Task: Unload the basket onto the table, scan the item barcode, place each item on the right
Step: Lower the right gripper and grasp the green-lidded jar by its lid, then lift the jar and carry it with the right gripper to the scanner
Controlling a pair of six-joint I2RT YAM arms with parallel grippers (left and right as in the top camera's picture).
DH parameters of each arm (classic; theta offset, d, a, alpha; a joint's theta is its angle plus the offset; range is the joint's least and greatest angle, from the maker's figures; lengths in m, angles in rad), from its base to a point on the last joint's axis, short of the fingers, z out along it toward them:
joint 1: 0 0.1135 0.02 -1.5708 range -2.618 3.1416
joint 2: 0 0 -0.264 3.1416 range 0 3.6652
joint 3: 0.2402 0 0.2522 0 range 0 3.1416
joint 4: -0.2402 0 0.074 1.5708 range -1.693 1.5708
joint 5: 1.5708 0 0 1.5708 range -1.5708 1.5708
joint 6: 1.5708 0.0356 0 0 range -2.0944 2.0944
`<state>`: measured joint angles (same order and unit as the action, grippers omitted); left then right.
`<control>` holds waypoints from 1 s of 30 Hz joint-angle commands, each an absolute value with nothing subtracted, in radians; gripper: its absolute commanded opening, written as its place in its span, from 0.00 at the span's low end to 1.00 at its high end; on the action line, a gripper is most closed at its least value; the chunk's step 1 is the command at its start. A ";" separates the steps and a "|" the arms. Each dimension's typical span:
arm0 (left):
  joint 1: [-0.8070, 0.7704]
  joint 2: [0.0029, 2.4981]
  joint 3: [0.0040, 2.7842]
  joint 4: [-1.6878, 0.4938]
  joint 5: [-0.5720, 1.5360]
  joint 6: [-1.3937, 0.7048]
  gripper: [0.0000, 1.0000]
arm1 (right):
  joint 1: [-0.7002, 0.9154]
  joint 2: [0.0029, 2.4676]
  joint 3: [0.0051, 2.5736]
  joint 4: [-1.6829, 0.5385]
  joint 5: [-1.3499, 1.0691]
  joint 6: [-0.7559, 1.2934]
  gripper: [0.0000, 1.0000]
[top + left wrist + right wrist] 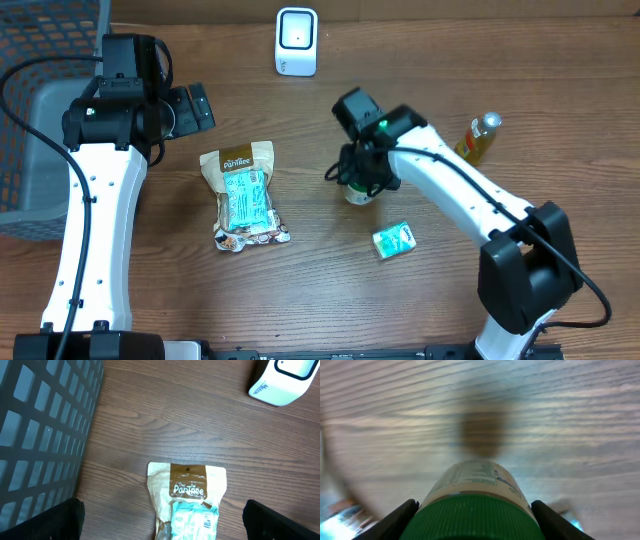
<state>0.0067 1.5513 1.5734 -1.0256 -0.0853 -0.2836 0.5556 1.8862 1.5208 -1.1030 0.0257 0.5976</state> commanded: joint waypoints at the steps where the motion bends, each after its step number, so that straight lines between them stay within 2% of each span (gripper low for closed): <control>1: 0.006 1.554 1.584 -1.024 -0.077 -0.265 1.00 | 0.538 1.876 1.610 -1.168 -0.186 0.594 0.61; 11: 0.006 1.554 1.584 -1.024 -0.077 -0.265 0.99 | 0.536 1.875 1.617 -1.324 -0.608 0.595 0.61; 17: 0.006 1.554 1.584 -1.024 -0.077 -0.265 1.00 | 0.535 1.875 1.617 -1.399 -0.696 0.595 0.61; 24: 0.006 1.554 1.584 -1.024 -0.077 -0.265 1.00 | 0.532 1.876 1.617 -1.406 -0.920 0.595 0.61; 30: 0.006 1.554 1.584 -1.024 -0.077 -0.265 1.00 | 0.530 1.876 1.617 -1.420 -0.953 0.598 0.62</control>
